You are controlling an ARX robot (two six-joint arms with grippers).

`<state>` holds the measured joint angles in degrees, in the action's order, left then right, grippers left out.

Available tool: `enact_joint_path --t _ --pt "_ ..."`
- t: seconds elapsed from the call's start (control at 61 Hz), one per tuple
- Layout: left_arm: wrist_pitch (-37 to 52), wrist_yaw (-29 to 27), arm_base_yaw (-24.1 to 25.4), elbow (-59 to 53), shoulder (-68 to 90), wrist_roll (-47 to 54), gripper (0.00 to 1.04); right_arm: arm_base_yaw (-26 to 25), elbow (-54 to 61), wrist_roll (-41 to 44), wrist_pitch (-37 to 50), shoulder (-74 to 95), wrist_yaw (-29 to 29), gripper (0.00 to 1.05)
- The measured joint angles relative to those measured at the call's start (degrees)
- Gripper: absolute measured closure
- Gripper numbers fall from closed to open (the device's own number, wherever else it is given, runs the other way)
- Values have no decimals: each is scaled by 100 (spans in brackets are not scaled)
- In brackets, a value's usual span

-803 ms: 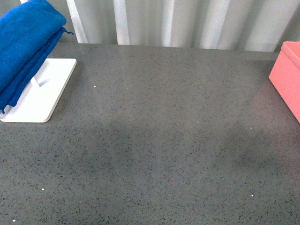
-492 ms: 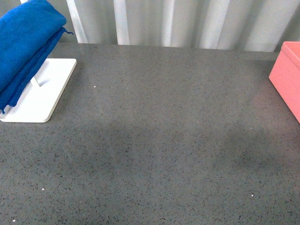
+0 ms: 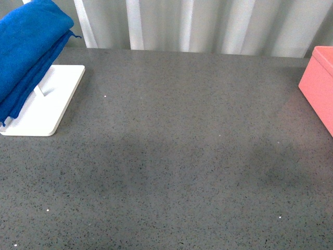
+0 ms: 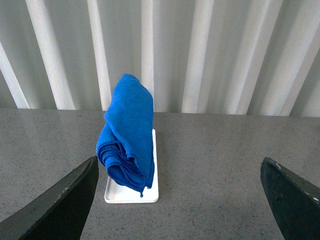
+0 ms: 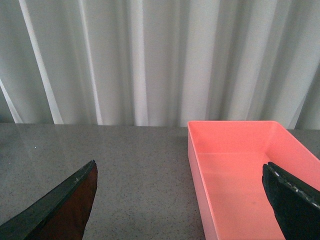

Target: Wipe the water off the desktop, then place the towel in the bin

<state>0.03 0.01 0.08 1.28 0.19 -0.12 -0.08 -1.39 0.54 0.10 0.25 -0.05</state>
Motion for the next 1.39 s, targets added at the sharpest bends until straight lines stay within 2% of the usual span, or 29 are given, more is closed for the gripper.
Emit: enact_joint_path --t 0.033,0.066,0.098,0.148,0.23,0.262,0.295,0.361,0.475,0.557,0.623,0.754,0.967,1.23,1.328,1.393 --pt "-83 -101 -39 24 59 -11 7 0 0 2 0 0 0 7" --pt "-584 -514 -203 203 262 -63 7 0 0 2 0 0 0 7" --pt "-1368 -1097 -535 551 730 -138 7 0 0 2 0 0 0 7" --pt "-2059 -1720 -1036 933 1292 -142 7 2 0 2 0 -2 2 7" --pt "-2221 -2437 -1779 1268 1696 37 7 2 0 2 -2 -2 -7 7" --pt "-2109 -2516 -1875 1408 1838 68 7 0 0 0 -2 0 -4 7" --pt "-1921 -2409 -1912 1541 1976 120 7 2 0 0 -2 0 9 7" --pt "-1211 -2387 -1670 1880 2643 402 7 0 0 2 -2 -2 -4 7" --pt "107 -1788 -1250 2583 4284 1080 7 2 0 0 -4 -2 -2 7" --pt "588 -1488 -1001 3615 5652 1521 7 2 0 0 -7 -2 -2 7" --pt "789 -1626 -883 4542 6629 1932 7 2 0 2 -7 -2 -2 7" --pt "356 -1521 -745 6033 8032 2341 7 2 0 2 -7 -2 0 7" --pt "-363 -1939 -490 7967 9923 2846 7 2 0 2 -7 -2 0 7" --pt "-918 -1840 -175 8456 10859 2514 7 2 0 2 -7 -2 0 7" --pt "-1585 -1486 13 8706 11092 1947 7 2 0 2 -7 -2 0 7" --pt "-1635 -1366 103 8727 11171 1676 7 2 0 0 -7 -2 0 7"
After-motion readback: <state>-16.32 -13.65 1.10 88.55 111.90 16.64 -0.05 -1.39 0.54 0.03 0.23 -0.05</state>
